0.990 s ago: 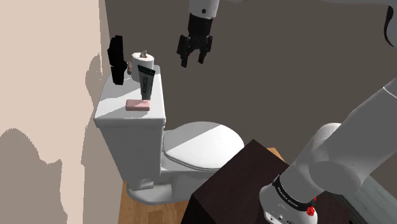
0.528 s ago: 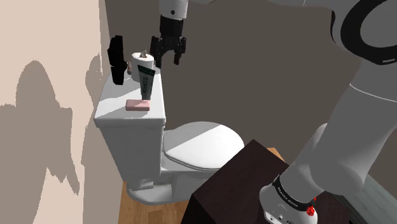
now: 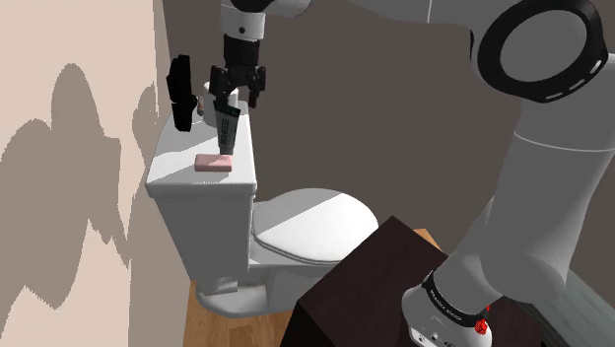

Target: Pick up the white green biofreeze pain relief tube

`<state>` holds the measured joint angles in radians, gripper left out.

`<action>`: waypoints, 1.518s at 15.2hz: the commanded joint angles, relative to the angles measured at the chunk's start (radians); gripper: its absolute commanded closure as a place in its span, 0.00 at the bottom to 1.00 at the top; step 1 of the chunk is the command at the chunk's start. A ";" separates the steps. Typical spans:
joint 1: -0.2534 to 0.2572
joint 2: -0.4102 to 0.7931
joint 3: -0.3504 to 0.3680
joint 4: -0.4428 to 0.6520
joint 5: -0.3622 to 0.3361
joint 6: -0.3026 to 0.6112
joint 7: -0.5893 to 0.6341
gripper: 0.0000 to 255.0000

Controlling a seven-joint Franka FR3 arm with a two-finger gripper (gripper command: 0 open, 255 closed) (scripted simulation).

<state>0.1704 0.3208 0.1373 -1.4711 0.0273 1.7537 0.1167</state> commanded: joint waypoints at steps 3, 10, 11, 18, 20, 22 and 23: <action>-0.001 0.005 -0.001 -0.055 0.000 0.060 -0.005 0.00; -0.002 0.006 -0.001 -0.053 0.000 0.059 -0.005 1.00; -0.002 0.006 -0.001 -0.053 0.000 0.059 -0.005 1.00; -0.001 0.002 -0.001 -0.019 0.000 0.021 -0.003 1.00; -0.001 0.001 0.000 0.007 0.000 -0.006 -0.001 1.00; 0.000 0.002 0.000 0.035 0.000 -0.033 0.000 1.00; 0.000 0.003 0.000 0.049 0.000 -0.046 0.001 1.00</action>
<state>0.1713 0.3248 0.1377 -1.4357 0.0267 1.7228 0.1184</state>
